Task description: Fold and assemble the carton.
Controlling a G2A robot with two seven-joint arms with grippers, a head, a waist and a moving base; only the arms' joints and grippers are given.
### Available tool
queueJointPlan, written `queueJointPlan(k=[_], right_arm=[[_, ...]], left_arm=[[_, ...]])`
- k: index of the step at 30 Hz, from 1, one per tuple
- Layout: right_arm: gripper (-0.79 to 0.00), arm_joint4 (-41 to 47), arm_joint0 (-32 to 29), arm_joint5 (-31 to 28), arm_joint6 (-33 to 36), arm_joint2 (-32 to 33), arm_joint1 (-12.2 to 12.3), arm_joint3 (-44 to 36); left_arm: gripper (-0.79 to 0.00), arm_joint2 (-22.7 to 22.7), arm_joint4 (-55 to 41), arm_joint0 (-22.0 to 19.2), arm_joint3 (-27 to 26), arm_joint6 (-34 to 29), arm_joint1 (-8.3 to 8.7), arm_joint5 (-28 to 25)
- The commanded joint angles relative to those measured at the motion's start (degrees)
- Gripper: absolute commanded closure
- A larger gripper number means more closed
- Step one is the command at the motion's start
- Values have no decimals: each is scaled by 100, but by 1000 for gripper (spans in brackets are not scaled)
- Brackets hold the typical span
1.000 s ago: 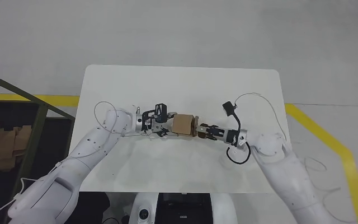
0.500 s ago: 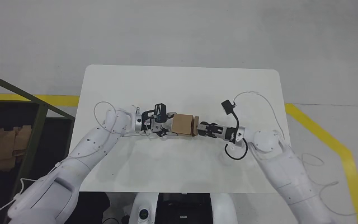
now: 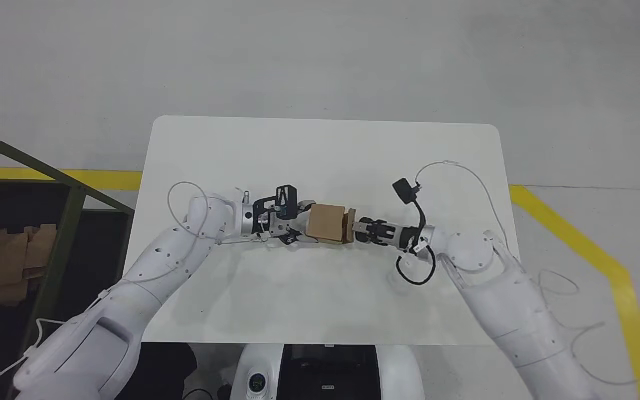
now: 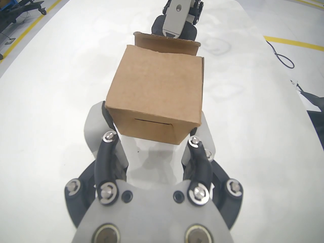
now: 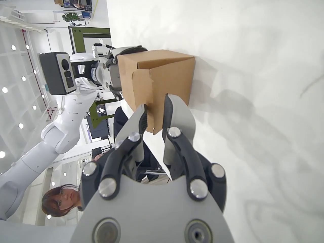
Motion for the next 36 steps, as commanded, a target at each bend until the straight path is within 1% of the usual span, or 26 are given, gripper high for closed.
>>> queueJointPlan(k=[1,8,16,24,36], right_arm=[[-132,-24,2,39,-9,-17,-2,-22],[-166,-105,71,139,-21,-114,-20,24],[-163,-235,104,123,-75,-141,-21,-12],[-151,-405,139,271,-124,-206,-29,-59],[-148,-483,108,338,-223,-206,-31,-90]], left_arm=[[-523,-3,1,4,-4,11,1,11],[-523,-11,10,11,-11,19,7,7],[-523,-27,-8,20,-14,2,11,5],[-517,-35,-5,27,-23,3,16,1],[-533,-56,-18,48,-44,-9,25,7]])
